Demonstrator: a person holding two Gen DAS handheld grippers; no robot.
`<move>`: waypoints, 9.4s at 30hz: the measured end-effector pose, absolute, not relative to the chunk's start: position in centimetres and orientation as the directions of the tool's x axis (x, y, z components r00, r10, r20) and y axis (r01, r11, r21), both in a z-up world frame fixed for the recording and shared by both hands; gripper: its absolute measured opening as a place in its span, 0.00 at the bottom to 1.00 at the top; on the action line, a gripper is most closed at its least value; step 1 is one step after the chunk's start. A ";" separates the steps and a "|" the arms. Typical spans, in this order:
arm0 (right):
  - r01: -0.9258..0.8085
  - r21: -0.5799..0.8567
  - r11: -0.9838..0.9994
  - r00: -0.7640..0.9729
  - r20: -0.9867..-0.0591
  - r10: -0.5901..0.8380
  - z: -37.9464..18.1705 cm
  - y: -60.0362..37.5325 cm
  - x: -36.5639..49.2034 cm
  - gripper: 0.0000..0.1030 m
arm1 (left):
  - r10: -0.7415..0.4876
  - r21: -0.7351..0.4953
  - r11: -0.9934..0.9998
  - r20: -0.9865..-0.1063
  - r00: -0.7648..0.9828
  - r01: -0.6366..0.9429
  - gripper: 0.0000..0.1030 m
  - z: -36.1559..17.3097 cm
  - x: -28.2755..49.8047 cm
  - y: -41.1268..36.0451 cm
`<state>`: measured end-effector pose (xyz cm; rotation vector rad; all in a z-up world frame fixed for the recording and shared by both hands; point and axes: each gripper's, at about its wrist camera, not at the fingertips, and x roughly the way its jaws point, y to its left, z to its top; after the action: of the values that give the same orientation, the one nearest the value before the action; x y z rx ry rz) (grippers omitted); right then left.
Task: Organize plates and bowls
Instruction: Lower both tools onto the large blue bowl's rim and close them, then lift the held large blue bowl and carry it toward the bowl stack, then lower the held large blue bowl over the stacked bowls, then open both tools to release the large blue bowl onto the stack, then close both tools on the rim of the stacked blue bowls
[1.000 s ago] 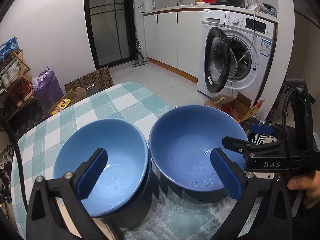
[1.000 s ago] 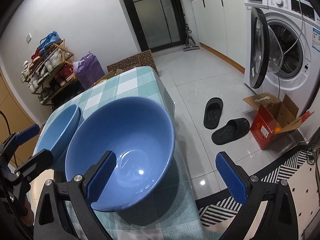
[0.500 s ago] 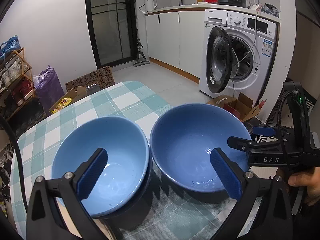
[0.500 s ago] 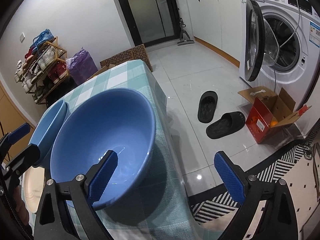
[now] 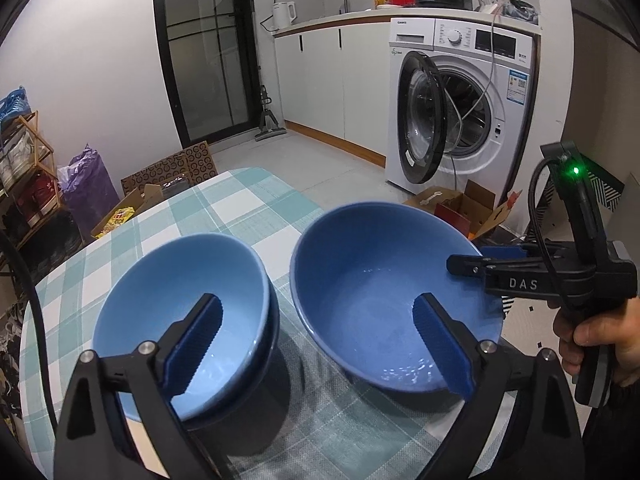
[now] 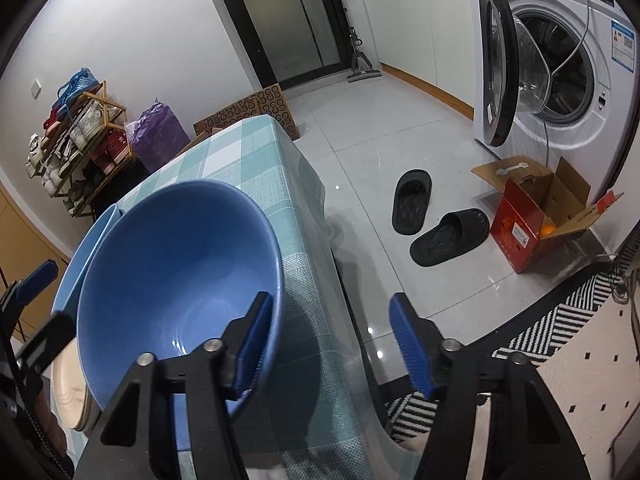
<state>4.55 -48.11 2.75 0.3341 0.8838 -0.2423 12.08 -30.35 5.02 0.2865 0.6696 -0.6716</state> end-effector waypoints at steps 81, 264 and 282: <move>0.209 0.145 0.967 0.689 -0.723 -0.041 6.5 -44.5 3.1 0.23 | -0.464 -0.009 0.773 -0.691 0.555 0.635 0.25 4.7 12.5 -30.4; -0.025 0.287 0.958 0.685 -0.693 0.225 3.6 -31.0 14.4 0.76 | -0.434 -0.288 0.897 -0.720 0.542 0.336 0.83 1.5 21.3 -13.9; -0.032 0.395 0.918 0.677 -0.667 0.311 3.1 -30.8 14.6 0.53 | -0.460 -0.287 0.875 -0.742 0.489 0.389 0.61 1.1 21.0 -15.7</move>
<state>14.64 -30.75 3.09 0.3697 0.8089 0.1976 20.98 -15.67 1.15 -0.0839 0.9264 -0.5167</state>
